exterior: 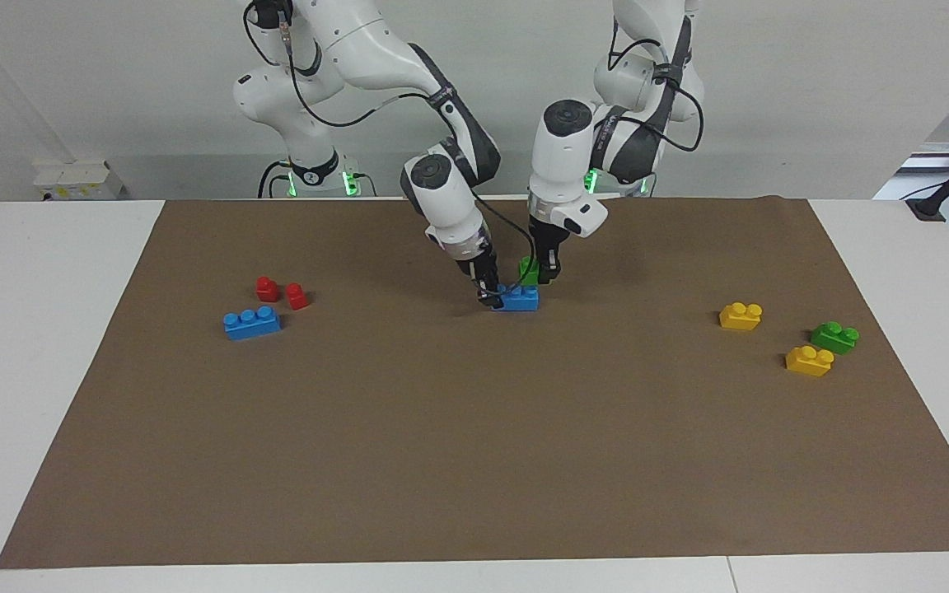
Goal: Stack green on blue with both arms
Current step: 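Bring the green brick with the left gripper onto the blue brick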
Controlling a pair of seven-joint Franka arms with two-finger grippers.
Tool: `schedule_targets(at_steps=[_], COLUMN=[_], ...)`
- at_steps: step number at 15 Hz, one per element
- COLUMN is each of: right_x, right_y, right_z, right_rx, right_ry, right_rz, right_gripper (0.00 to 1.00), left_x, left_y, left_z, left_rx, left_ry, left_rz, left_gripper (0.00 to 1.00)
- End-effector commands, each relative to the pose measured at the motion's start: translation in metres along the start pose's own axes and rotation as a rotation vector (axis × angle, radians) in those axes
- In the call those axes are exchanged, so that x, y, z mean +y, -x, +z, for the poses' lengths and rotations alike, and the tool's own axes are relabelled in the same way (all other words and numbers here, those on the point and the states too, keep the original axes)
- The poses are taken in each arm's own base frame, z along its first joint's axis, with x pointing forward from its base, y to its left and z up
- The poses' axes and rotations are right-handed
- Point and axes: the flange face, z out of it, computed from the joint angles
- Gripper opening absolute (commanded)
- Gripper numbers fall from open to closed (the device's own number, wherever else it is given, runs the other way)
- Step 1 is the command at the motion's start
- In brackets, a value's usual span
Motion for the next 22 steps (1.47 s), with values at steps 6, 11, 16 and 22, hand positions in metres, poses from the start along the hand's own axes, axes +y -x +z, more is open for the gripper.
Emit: schedule_targets(at_steps=[6, 11, 16, 22], right_x=[0.005, 0.005, 0.005, 0.004], right_y=[-0.013, -0.013, -0.013, -0.014], right_z=[0.012, 0.012, 0.012, 0.012], right_rx=[0.007, 0.007, 0.007, 0.007], right_ry=[-0.002, -0.002, -0.002, -0.004], right_rz=[0.025, 0.025, 0.025, 0.026], right_gripper=[0.00, 0.00, 0.00, 0.00], left_x=[-0.001, -0.002, -0.013, -0.014], left_y=[0.001, 0.000, 0.005, 0.006], left_z=[0.017, 0.020, 0.027, 0.032], left_rx=[-0.005, -0.015, -0.018, -0.014], left_ry=[0.062, 0.070, 0.066, 0.078], left_rz=[-0.071, -0.113, -0.112, -0.127], left_gripper=[0.00, 0.00, 0.00, 0.00])
